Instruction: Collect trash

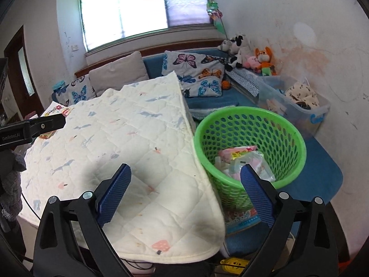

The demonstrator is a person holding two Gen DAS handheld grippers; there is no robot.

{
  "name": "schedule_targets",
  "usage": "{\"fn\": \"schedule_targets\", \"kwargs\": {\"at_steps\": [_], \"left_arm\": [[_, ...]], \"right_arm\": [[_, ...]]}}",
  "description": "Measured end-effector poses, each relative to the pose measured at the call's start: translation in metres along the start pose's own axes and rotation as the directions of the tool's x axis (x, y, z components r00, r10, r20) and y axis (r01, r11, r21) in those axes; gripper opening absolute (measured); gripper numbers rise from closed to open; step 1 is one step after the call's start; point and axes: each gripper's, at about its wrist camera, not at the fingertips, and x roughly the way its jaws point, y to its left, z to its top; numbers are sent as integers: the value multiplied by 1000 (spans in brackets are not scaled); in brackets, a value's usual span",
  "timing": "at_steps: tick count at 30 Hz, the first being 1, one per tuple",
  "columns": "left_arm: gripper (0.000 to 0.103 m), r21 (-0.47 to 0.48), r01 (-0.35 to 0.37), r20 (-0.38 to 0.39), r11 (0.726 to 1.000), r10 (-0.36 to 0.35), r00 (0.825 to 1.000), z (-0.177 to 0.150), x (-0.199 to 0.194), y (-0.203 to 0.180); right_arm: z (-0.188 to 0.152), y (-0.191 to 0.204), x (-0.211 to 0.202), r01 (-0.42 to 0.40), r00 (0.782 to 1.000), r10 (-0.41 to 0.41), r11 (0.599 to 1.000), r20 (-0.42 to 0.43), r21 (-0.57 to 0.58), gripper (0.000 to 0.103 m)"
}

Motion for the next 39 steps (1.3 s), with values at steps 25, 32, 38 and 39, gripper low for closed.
{"fn": "schedule_targets", "kwargs": {"at_steps": [25,32,38,39], "left_arm": [[96,-108,-157,40,982,162,986,-36,-26,44],[96,-127,-186,29,974,191,981,-46,-31,49],[96,-140,-194,33,971,201,979,-47,-36,52],[96,-140,-194,33,971,200,979,-47,-36,51]], "right_arm": [[-8,39,-8,-35,999,35,999,8,-39,99],[-7,53,-6,-63,998,63,996,8,-66,99],[-7,56,-6,-68,998,69,995,4,-70,99],[-7,56,-6,-70,998,70,995,4,-68,99]]}}
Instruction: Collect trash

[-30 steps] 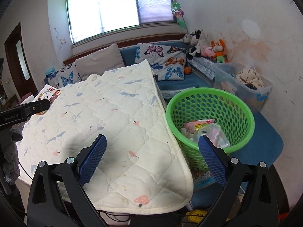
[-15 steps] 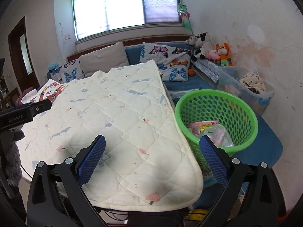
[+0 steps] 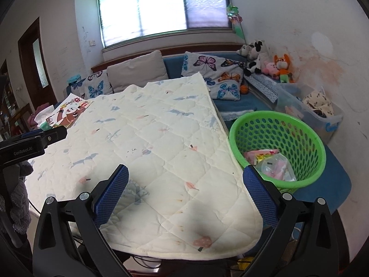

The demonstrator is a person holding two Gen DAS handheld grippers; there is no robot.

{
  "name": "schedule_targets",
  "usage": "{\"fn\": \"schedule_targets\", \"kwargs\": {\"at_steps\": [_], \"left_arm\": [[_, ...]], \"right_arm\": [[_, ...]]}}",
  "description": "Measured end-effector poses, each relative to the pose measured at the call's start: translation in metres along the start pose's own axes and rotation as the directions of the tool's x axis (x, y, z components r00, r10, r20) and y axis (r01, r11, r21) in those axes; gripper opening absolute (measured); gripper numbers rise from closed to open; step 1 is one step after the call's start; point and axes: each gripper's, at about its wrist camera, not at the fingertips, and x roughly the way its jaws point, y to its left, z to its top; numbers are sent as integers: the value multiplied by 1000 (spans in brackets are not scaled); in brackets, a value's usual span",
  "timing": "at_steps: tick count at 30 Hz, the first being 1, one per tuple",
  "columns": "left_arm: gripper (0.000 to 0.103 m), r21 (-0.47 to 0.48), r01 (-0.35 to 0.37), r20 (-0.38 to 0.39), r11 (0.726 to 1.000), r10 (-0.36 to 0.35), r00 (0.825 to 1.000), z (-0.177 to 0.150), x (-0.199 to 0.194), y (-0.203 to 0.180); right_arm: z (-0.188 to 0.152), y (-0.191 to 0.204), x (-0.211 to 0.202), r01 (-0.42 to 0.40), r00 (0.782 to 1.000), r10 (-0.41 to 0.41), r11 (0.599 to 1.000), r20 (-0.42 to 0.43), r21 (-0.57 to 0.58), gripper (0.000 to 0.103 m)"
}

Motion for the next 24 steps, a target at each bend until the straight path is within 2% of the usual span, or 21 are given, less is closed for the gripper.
{"fn": "schedule_targets", "kwargs": {"at_steps": [24], "left_arm": [[96,-7,-23,-2,1000,23,1000,-2,1,4]], "right_arm": [[-1,4,8,-15,1000,15,1000,-15,-10,99]]}}
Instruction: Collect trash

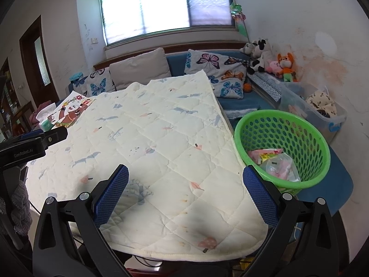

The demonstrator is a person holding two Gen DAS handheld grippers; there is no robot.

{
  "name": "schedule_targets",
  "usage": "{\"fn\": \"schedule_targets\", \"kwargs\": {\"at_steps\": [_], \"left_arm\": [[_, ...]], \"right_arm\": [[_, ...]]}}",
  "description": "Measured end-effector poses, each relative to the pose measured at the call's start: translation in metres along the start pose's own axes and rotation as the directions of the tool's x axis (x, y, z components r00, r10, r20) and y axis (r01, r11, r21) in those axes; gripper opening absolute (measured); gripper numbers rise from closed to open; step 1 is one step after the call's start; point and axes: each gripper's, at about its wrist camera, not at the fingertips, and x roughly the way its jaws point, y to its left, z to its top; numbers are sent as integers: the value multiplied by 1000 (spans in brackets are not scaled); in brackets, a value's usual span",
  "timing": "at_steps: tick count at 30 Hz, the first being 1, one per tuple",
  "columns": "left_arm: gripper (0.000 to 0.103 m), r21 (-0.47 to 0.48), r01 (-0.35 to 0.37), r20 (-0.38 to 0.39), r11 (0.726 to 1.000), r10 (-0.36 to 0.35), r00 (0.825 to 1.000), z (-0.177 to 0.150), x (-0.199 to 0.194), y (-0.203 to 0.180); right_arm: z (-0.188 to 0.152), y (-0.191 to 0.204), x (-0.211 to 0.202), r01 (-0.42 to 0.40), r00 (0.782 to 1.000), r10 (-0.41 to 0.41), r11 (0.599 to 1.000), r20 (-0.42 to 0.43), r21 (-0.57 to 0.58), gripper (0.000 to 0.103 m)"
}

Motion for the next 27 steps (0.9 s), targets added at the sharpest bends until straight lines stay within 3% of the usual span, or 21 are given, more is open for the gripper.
{"fn": "schedule_targets", "kwargs": {"at_steps": [27], "left_arm": [[96,-8,-4,-12,1000,4,1000,-7,4,1]], "right_arm": [[-2,2,4,-8,1000,8,1000,-12,-1,99]]}}
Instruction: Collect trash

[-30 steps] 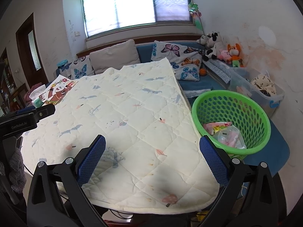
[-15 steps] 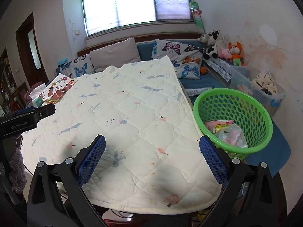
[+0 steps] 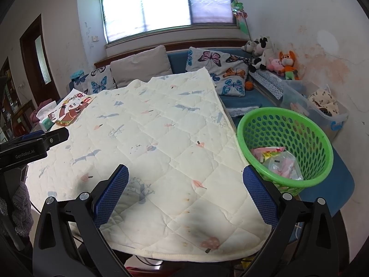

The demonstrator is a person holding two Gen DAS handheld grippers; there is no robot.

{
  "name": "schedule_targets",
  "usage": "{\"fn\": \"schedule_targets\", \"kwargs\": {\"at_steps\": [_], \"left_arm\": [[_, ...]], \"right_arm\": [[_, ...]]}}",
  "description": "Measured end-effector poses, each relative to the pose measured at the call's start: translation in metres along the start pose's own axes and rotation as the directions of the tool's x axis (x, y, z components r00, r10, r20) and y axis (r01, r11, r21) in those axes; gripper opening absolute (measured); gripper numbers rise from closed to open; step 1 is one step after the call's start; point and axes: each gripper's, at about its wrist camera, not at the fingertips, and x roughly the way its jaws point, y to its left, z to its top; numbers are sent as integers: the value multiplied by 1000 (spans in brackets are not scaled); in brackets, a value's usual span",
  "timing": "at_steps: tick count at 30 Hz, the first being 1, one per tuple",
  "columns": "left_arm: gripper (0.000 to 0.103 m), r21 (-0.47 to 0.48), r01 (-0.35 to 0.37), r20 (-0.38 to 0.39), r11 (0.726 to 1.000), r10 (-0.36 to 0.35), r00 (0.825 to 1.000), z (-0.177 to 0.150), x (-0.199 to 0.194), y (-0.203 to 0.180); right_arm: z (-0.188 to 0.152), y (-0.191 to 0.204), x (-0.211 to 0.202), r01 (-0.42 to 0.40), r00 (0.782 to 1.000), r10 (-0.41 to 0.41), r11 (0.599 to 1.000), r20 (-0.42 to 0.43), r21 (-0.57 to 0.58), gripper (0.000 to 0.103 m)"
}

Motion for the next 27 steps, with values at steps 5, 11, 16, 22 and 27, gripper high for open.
{"fn": "schedule_targets", "kwargs": {"at_steps": [5,11,16,22,27], "left_arm": [[96,1,0,-1,1000,0,1000,-1,0,1],[96,-1,2,-2,1000,-2,1000,-4,1,1],[96,-1,2,-3,1000,-2,1000,-4,2,2],[96,0,2,-3,1000,-2,1000,-3,1,2],[96,-1,2,-3,1000,-2,1000,-3,1,3]], "right_arm": [[0,0,1,-2,1000,2,1000,-2,-1,99],[0,1,1,-1,1000,1,1000,-1,-2,99],[0,1,1,-2,1000,2,1000,-2,-2,99],[0,1,1,-6,1000,6,1000,-3,-1,99],[-1,2,1,-7,1000,7,1000,-3,-1,99]]}}
